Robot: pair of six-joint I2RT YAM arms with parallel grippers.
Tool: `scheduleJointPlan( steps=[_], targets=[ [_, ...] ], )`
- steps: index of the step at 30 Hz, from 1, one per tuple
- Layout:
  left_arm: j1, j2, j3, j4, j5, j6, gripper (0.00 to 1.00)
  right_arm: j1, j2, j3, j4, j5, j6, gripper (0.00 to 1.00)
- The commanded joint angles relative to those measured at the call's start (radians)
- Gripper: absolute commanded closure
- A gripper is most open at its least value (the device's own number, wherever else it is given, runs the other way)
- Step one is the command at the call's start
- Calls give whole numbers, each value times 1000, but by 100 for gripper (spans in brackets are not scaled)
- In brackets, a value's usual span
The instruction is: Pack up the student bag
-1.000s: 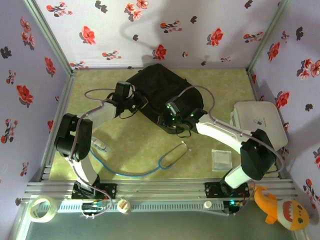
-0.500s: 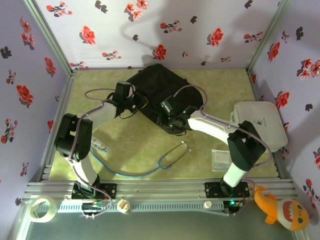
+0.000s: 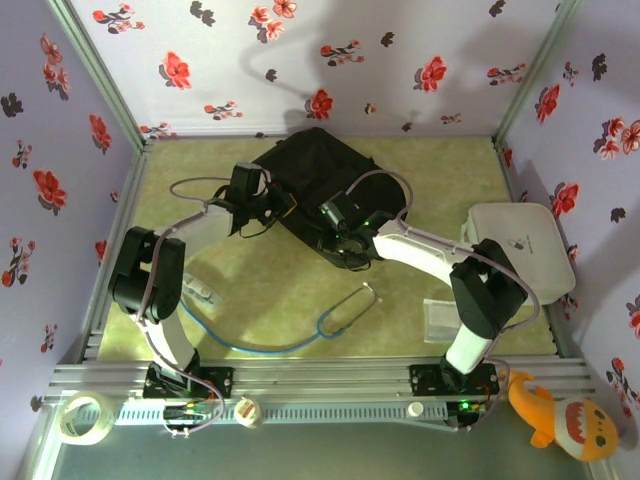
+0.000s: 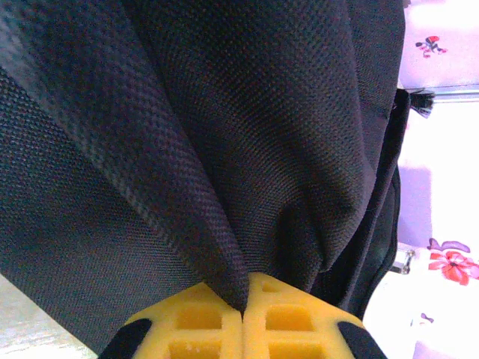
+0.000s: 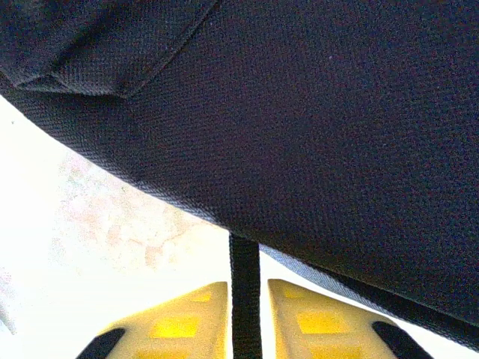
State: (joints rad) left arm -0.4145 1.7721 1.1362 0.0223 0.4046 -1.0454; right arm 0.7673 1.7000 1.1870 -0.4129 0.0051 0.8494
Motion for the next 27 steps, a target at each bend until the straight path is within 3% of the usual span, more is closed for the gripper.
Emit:
scheduleJointPlan(
  steps=[1, 5, 15, 27],
  targets=[
    [-15, -9, 20, 33, 34, 2, 100, -8, -7, -1, 14, 35, 13, 85],
    [-13, -6, 22, 27, 30, 3, 100, -10, -25, -1, -23, 84, 23, 100],
    [48, 16, 63, -67, -13, 66, 100, -45, -177, -128, -64, 123, -25, 100],
    [66, 29, 79, -84, -13, 74, 100, -57, -269, -162, -179, 172, -37, 100]
  ],
)
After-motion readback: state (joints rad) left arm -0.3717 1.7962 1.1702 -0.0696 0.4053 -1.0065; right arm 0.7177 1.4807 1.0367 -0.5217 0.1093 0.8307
